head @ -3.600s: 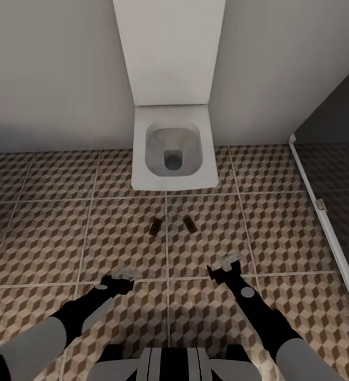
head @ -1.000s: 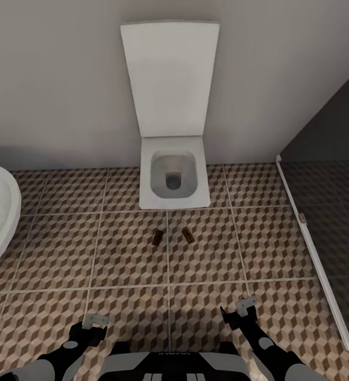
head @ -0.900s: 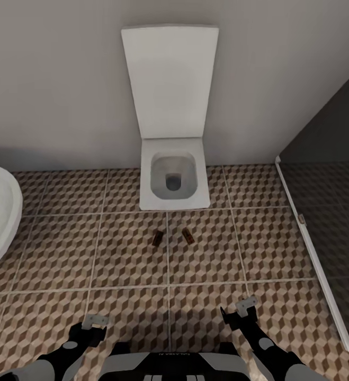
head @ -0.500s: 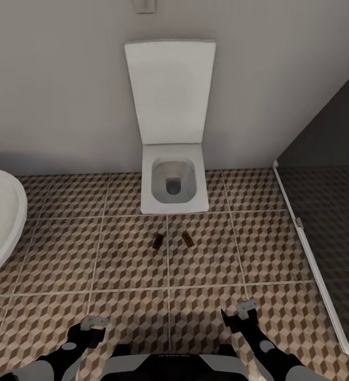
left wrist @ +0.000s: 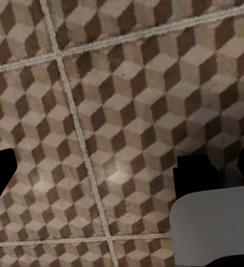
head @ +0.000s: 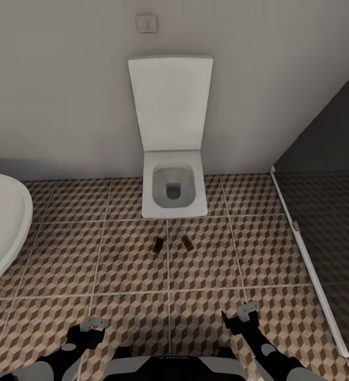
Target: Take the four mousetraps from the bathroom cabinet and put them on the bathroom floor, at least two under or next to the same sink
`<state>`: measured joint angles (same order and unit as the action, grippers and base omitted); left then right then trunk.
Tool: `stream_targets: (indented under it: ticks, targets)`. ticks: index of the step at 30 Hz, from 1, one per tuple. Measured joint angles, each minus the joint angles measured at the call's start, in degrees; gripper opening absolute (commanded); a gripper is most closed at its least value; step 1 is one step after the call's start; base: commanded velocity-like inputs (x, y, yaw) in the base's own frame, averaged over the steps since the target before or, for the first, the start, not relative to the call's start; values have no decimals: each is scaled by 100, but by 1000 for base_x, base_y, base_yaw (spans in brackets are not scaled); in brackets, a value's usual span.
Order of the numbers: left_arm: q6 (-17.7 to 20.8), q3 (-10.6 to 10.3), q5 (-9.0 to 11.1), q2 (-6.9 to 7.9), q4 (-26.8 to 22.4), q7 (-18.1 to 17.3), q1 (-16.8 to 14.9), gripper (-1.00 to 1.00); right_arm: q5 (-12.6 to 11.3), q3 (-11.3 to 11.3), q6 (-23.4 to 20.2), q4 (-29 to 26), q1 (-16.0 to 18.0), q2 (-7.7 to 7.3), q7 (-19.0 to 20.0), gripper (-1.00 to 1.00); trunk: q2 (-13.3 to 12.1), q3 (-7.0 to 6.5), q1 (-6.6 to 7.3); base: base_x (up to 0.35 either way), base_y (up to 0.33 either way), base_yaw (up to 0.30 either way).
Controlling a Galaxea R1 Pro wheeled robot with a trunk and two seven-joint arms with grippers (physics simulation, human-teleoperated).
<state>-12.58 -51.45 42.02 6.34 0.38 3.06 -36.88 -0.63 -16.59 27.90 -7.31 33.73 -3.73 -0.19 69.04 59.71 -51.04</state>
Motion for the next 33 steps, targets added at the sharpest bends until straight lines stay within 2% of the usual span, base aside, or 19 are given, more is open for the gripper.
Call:
stream_targets:
  ticks: [33]
  targets:
    - [-4, -1, -1, -2, 26, 2, 23, 100, -1, 0, 7, 121, 0, 14, -3, 100, -1324, -893, 725, 0, 0, 0]
